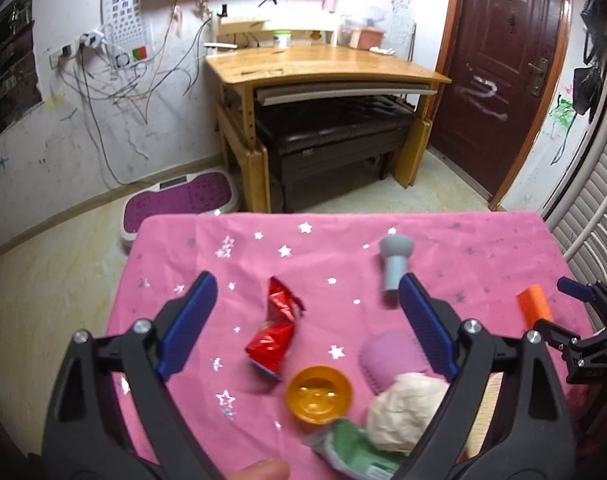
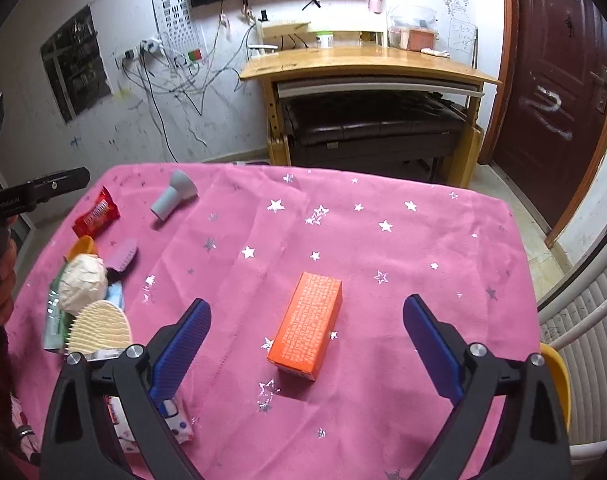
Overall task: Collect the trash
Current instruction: 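Move both tools back over the table toward the red wrapper and small orange box, then grasp the red snack wrapper with the left tool while the right tool grasps the small orange box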
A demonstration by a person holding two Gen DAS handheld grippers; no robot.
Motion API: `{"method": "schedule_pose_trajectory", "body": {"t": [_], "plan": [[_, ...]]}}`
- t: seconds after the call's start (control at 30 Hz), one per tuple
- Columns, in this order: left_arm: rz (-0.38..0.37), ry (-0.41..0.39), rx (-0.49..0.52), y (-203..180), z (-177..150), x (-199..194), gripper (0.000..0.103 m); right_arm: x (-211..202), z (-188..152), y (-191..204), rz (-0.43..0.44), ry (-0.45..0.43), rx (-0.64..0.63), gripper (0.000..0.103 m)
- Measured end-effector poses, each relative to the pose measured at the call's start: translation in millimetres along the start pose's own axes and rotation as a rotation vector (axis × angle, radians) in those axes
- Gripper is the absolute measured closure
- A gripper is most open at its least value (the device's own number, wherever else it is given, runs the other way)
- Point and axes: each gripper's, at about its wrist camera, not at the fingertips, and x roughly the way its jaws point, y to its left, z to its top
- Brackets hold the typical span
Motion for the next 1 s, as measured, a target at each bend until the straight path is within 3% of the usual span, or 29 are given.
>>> {"method": "schedule_pose_trajectory", "body": {"t": [0.23,0.47,0.7,0.77,0.8,0.87,0.93,1.0], "plan": [[-0.019,0.096,-0.004,7.8,-3.8,26.9,0.016,17.4,-1.0,5.2,-0.023,0.039,-0.016,0.012],[-0.016,0.143,0.002,10.9,-9.0,40.7,0.030,20.3,-0.1,3.4,-0.021,0.034,-0.001,0.016],[0.003,0.160,-0.001,12.8,-15.5,46.6,0.051,24.3,-1.7,0.1,-0.050,0.049,-0.005,0.048],[0.002,0.165,-0.002,13.9,-17.1,48.4,0.063,24.5,-2.2,0.5,-0.058,0.049,-0.013,0.054],[0.001,0.166,-0.004,15.1,-17.9,49.1,0.065,24.3,-2.2,0.2,-0.059,0.049,-0.014,0.062],[0.003,0.172,-0.004,15.8,-20.2,50.0,0.079,23.9,-2.2,0.2,-0.068,0.046,-0.021,0.073],[-0.002,0.170,-0.007,15.7,-21.0,49.0,0.080,23.0,-2.2,0.9,-0.079,0.043,-0.027,0.085],[-0.007,0.163,-0.008,15.3,-21.6,47.2,0.080,21.9,-2.9,1.5,-0.098,0.036,-0.031,0.086]]}}
